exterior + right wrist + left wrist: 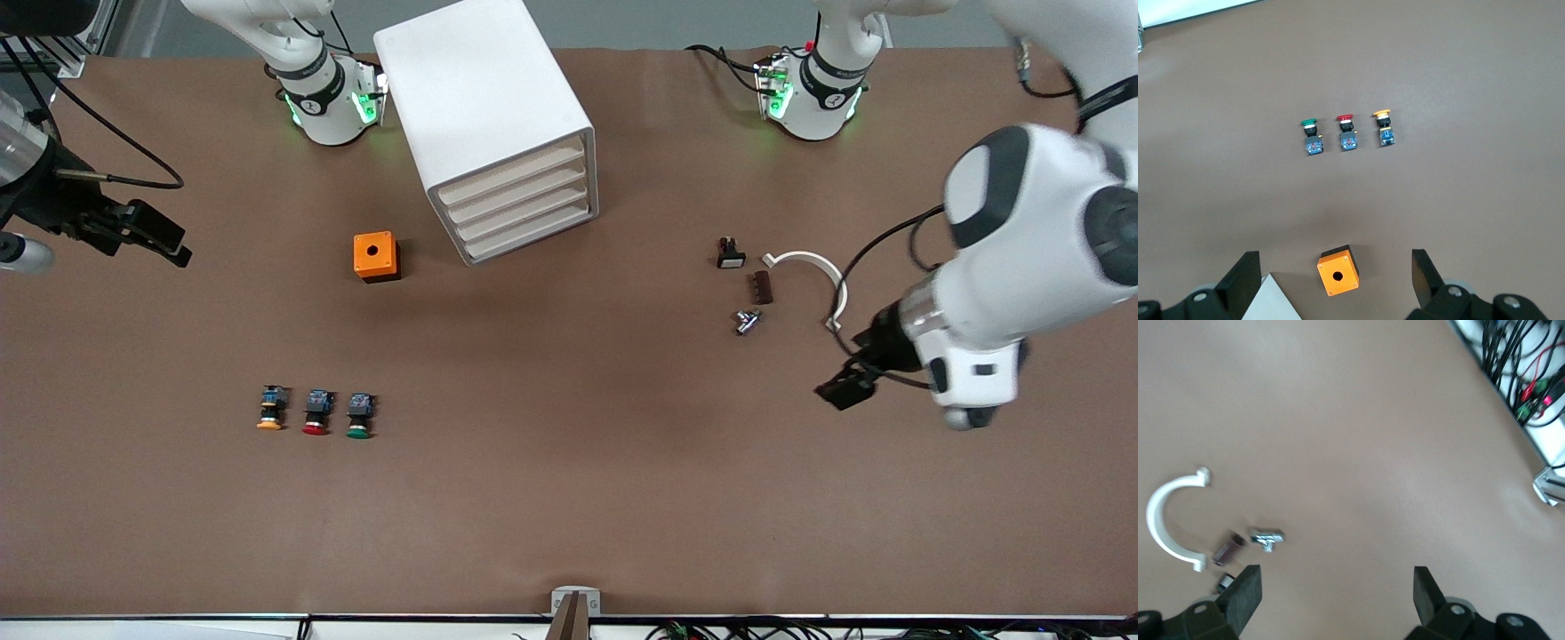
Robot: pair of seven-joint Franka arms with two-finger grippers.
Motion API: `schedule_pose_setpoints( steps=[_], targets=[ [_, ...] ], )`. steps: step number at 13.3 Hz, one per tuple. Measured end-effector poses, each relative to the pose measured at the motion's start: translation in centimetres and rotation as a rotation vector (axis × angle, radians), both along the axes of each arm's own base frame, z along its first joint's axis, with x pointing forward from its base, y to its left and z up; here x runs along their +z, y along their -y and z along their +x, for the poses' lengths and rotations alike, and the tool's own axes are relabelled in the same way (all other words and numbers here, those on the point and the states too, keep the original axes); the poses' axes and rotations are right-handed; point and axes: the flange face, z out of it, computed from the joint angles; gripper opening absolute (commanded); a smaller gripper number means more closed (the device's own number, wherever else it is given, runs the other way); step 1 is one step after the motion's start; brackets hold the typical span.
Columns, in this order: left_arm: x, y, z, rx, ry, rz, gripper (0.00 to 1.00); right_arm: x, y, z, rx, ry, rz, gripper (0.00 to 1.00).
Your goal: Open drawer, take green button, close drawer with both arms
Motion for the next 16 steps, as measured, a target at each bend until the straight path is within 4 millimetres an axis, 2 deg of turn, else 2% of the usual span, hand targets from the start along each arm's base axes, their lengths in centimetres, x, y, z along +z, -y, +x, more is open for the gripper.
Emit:
schedule_pose_setpoints(
  steps=[3,8,10,13,16],
  targets=[
    [4.4,-4.8,-1.8,-0.066,0.016,0.018,1.00,0.5,0.6,0.2,0.081,0.030,-0.061,1.00],
    [7.9,-11.7,-4.5,-0.228,-0.004,0.040,1.00,0.5,3.2,0.4,0.094,0.037,-0.077,1.00],
    [9.3,-14.3,-5.8,-0.288,-0.014,0.045,1.00,0.5,3.5,0.4,0.092,0.036,-0.077,1.00],
    [11.6,-16.4,-7.9,-0.386,-0.011,0.103,1.00,0.6,3.8,0.2,0.096,0.023,-0.069,1.00],
    [12.7,-16.6,-9.7,-0.451,-0.012,0.127,1.00,0.4,3.7,-1.0,0.096,-0.060,-0.047,1.00]
  ],
)
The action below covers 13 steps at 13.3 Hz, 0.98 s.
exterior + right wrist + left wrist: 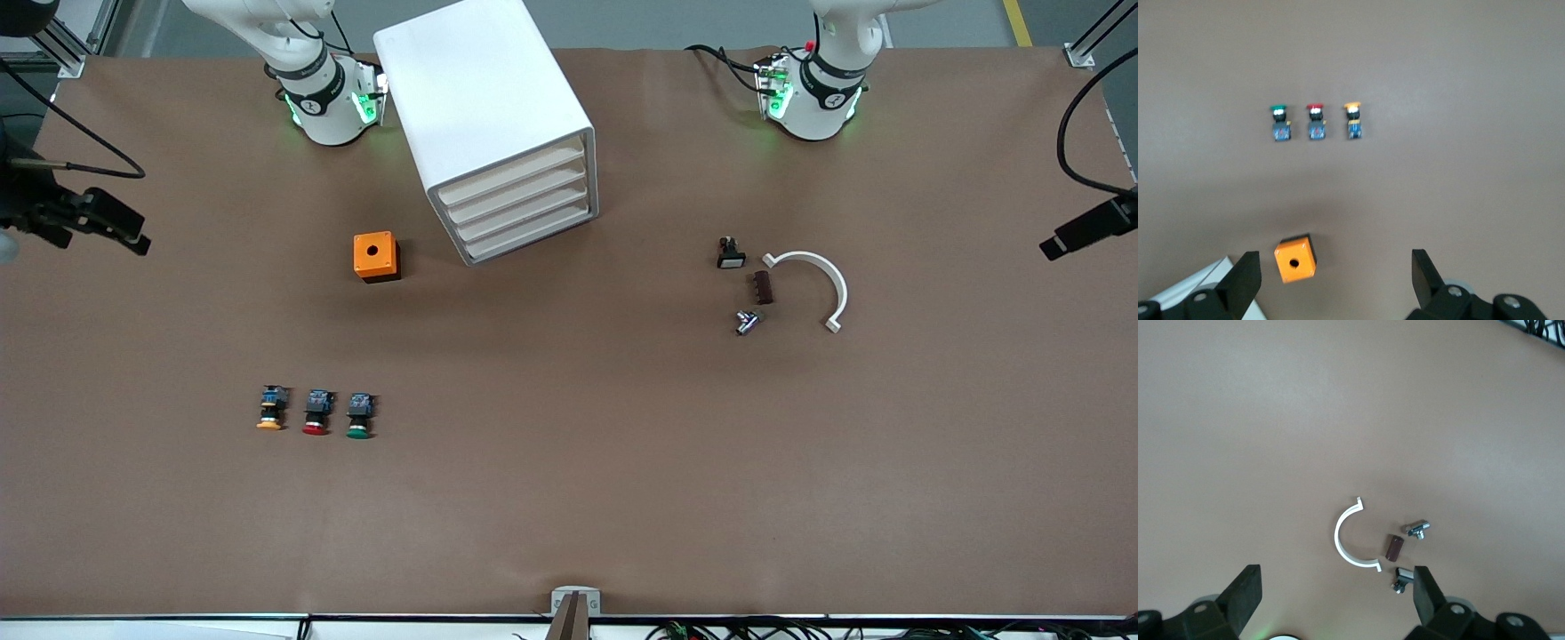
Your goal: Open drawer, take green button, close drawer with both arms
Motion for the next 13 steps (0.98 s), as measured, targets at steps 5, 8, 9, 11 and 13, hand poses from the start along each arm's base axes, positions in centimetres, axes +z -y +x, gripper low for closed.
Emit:
schedule_pose_setpoints(
  steps=[5,8,9,11,13],
  targets=[
    [0.3,0.5,-3.3,-0.036,-0.002,0.015,1.00,3.7,0.1,0.1,0.002,0.094,0.003,1.00],
    [-1.3,1.0,-4.6,-0.062,0.034,0.025,1.00,3.9,0.4,0.3,0.002,0.113,0.002,1.00],
    [-2.0,1.3,-5.1,-0.073,0.030,0.027,1.00,3.9,0.4,0.3,0.002,0.114,0.002,1.00],
    [-2.8,2.6,-5.6,-0.106,0.023,0.031,1.00,4.0,0.5,0.4,0.000,0.117,0.002,1.00],
    [-3.0,4.0,-5.7,-0.137,0.019,0.032,1.00,4.0,0.6,0.4,0.001,0.121,-0.006,1.00]
  ],
)
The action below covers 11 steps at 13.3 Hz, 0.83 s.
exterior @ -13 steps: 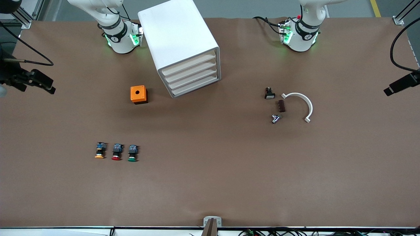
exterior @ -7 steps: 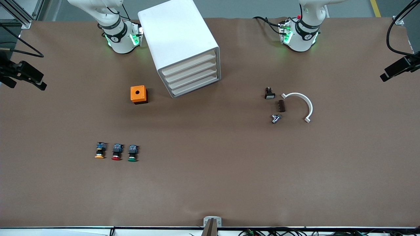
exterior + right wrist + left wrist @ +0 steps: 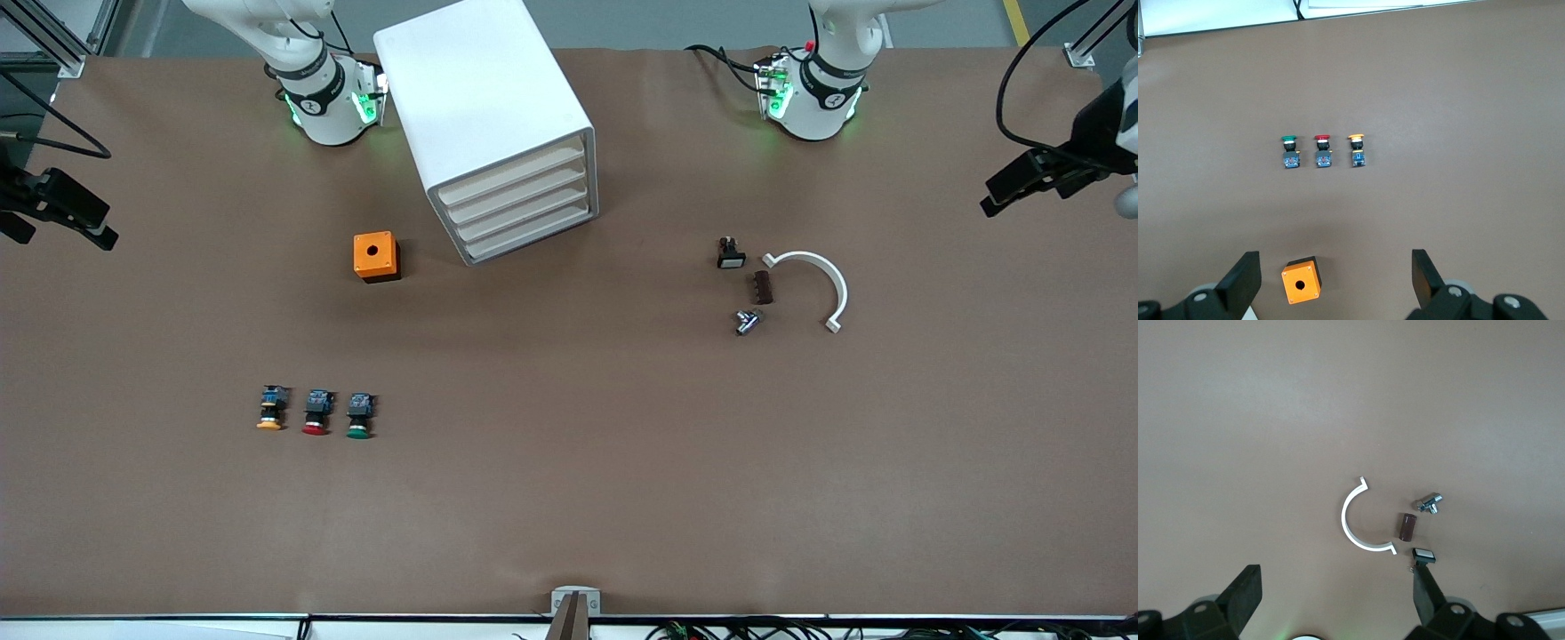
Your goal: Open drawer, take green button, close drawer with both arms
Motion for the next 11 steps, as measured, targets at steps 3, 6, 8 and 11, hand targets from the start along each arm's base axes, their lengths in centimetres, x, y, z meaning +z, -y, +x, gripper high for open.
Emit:
schedule_pose_setpoints(
  steps=[3,6,8,11],
  targets=[
    [-0.02,1.04,-0.03,-0.050,0.000,0.000,1.00,0.01,0.10,0.02,0.001,0.001,-0.010,1.00],
    [0.09,0.98,0.12,-0.082,0.007,0.000,1.00,-0.11,0.10,0.06,0.000,-0.001,-0.010,1.00],
    [0.14,0.98,0.27,-0.084,0.010,-0.001,1.00,-0.18,0.10,0.11,0.000,-0.002,-0.010,1.00],
    [-0.03,1.01,0.44,-0.085,0.007,-0.001,1.00,-0.20,0.10,0.12,0.000,-0.003,-0.010,1.00]
  ],
)
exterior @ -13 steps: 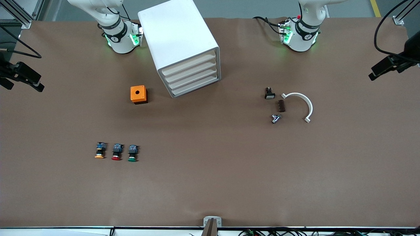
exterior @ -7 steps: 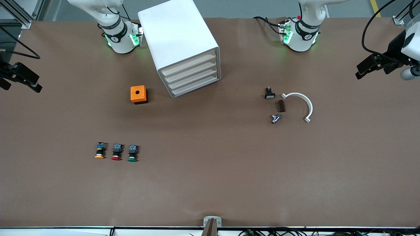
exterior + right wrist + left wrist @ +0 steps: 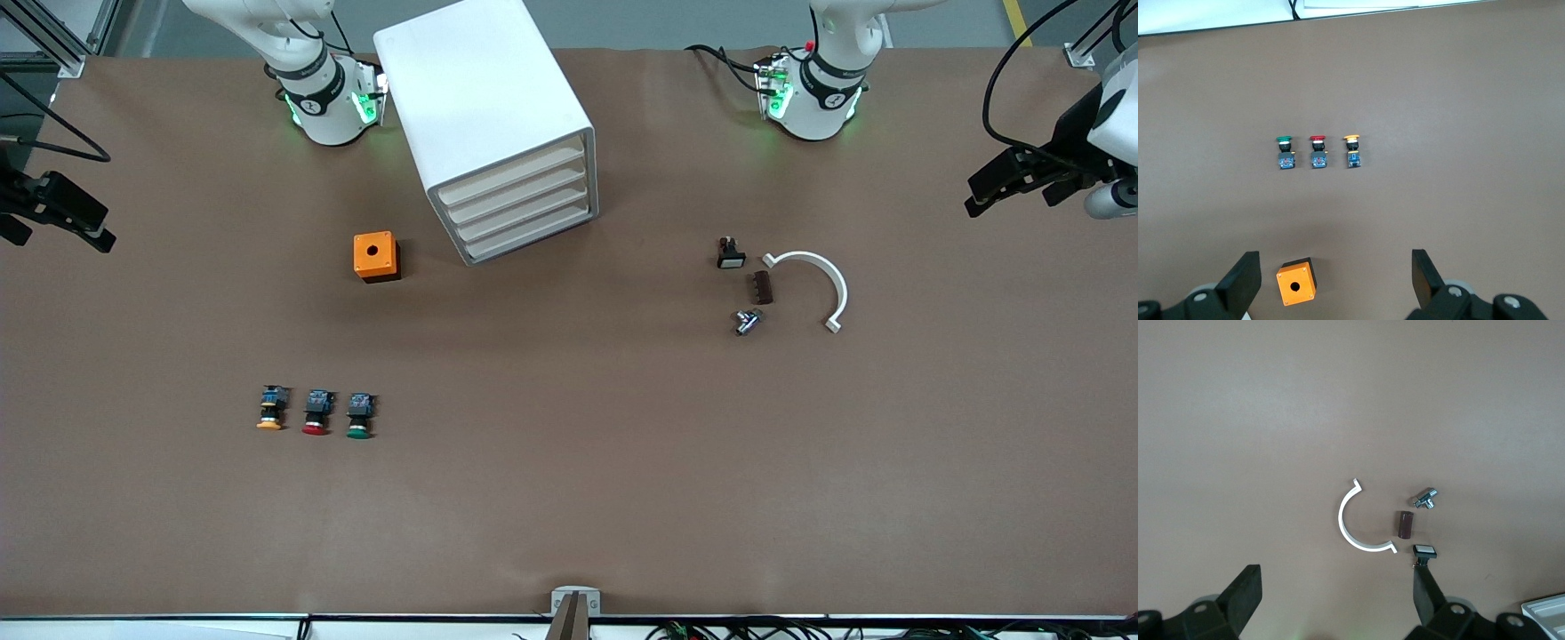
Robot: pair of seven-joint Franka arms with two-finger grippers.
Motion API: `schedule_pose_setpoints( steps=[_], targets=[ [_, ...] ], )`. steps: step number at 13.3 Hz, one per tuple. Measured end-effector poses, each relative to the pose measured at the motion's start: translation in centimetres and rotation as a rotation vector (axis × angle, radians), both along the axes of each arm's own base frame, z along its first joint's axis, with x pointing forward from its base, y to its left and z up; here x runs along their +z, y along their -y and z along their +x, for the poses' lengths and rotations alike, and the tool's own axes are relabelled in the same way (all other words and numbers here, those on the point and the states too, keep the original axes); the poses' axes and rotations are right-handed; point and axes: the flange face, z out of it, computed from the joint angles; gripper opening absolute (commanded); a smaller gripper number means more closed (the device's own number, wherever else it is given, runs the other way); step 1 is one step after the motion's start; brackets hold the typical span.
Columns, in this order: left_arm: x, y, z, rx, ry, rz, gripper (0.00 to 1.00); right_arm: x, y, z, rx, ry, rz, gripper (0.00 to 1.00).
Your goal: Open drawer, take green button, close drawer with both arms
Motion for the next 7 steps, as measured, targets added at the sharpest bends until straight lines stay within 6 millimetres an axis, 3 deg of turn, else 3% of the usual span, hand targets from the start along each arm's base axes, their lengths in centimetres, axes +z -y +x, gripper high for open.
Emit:
schedule_pose_setpoints(
  steps=[7],
  targets=[
    [-0.2,0.4,1.3,-0.011,-0.027,-0.005,1.00,0.0,0.0,0.0,0.000,0.000,0.000,1.00]
  ],
)
